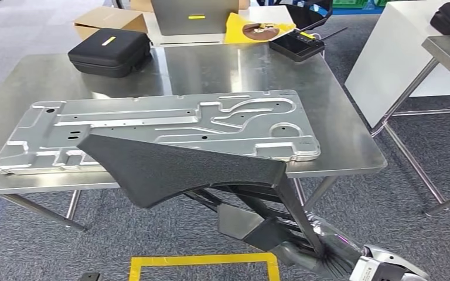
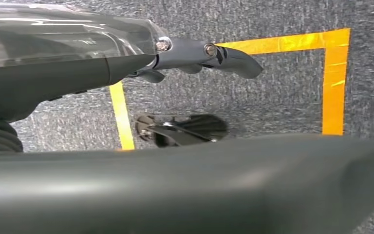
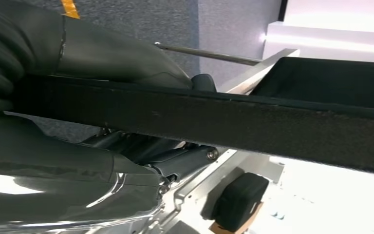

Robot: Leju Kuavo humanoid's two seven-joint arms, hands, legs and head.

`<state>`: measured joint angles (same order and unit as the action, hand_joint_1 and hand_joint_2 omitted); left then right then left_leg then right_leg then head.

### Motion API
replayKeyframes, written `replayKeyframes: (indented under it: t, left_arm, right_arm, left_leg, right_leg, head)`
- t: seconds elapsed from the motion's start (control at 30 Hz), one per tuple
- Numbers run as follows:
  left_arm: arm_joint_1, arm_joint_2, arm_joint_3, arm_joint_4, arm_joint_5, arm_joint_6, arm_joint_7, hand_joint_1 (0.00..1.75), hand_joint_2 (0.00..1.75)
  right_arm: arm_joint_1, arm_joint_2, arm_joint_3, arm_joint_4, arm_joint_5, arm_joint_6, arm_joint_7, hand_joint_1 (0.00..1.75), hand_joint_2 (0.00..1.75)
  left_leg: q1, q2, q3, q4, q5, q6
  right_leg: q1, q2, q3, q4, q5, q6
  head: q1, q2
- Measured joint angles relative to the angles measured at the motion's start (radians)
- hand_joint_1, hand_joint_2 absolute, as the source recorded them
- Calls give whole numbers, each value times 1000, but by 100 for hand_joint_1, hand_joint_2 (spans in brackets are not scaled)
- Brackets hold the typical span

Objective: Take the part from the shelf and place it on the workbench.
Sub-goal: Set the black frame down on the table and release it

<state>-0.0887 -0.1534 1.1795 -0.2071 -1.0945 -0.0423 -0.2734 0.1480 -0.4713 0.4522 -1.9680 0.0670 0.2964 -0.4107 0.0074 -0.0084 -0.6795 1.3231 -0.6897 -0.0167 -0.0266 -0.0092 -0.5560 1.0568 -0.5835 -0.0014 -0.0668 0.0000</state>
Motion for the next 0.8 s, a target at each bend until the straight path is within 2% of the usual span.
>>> replayKeyframes:
  t: [0.03,0.1,0.13,0.17,0.23,0.3,0.33,0.37,0.43,0.47,0.5,0.53,0.6,0.63,0.67,0.73,0.8]
  left_arm:
    - [1,0,0,0,0,0,0,0,175]
    - [2,0,1,0,1,0,0,0,175]
    - [2,0,2,0,2,0,0,0,175]
    - [1,0,3,0,2,0,0,0,175]
    - [1,0,4,0,3,0,0,0,175]
    - [3,0,5,0,3,0,-1,0,175]
    - [2,0,6,0,4,0,-2,0,175]
    - [2,1,6,0,4,0,-3,0,175]
    - [0,1,7,0,5,0,-4,0,175]
    - [1,1,7,0,6,0,-4,0,175]
    - [2,1,7,0,6,0,-4,0,175]
    - [2,1,8,0,6,0,-4,0,175]
    - [3,1,9,0,8,0,-4,0,175]
    - [2,1,9,0,9,0,-4,0,175]
    - [0,1,9,0,10,0,-4,0,175]
    - [-2,0,10,0,10,0,-4,0,175]
    - [-3,0,10,0,11,0,-4,0,175]
  right_arm:
    - [1,1,0,0,0,0,0,175,175]
    - [3,1,-2,0,-1,0,-2,175,175]
    - [3,1,-4,-1,-2,0,-3,175,175]
    - [4,2,-6,-1,-3,0,-5,175,175]
    - [7,2,-13,-4,-4,1,-8,175,175]
    - [8,2,-23,-9,-5,1,-11,175,175]
    - [8,2,-27,-12,-5,1,-13,175,175]
    - [9,2,-30,-14,-6,1,-14,175,175]
    - [11,2,-33,-14,-6,1,-15,175,175]
    - [14,2,-34,-14,-6,1,-15,175,175]
    - [16,2,-35,-14,-6,1,-15,175,175]
    - [18,2,-37,-14,-6,1,-15,175,175]
    - [21,2,-41,-14,-5,2,-16,175,175]
    - [22,2,-43,-14,-5,2,-16,175,175]
    - [23,2,-44,-15,-4,2,-17,175,175]
    - [26,2,-46,-17,-2,2,-19,175,175]
    - [28,3,-47,-18,0,2,-21,175,175]
  left_leg:
    - [0,0,1,-30,40,2]
    - [-1,1,35,-147,130,10]
    - [-4,2,52,-194,153,15]
    - [-6,3,63,-222,158,20]
    - [-11,3,70,-239,145,28]
    - [-7,2,83,-257,143,39]
    - [-4,3,93,-266,143,45]
    - [-2,3,104,-274,142,50]
    - [-3,4,118,-277,134,57]
    - [-3,4,125,-277,128,59]
    - [-4,3,134,-277,121,59]
    - [-4,2,144,-277,113,58]
    - [-4,0,168,-278,96,55]
    - [-5,-1,176,-277,88,50]
    - [-6,-2,179,-277,82,45]
    - [-7,-1,180,-281,76,35]
    - [-7,0,183,-282,69,25]
  right_leg:
    - [0,0,11,0,-7,2]
    - [0,1,34,-2,-23,7]
    - [1,1,41,-3,-29,12]
    - [1,2,44,-5,-33,18]
    - [1,3,46,-13,-35,30]
    - [0,3,54,-15,-42,41]
    - [1,3,47,6,-55,44]
    - [1,4,27,48,-74,46]
    - [2,5,-48,176,-116,48]
    - [2,5,-85,226,-121,50]
    - [2,5,-108,245,-107,51]
    - [2,5,-114,226,-72,52]
    - [3,6,-85,115,18,49]
    - [6,6,-67,63,45,45]
    - [8,7,-55,31,54,39]
    - [14,8,-48,11,43,28]
    - [9,7,-42,3,36,19]
  head:
    - [0,0]
    - [0,0]
    - [0,0]
    - [0,0]
    - [0,0]
    - [0,0]
    - [1,0]
    - [1,0]
    - [2,0]
    - [2,0]
    - [2,0]
    - [2,0]
    - [2,0]
    - [2,0]
    - [2,0]
    - [2,0]
    - [1,0]
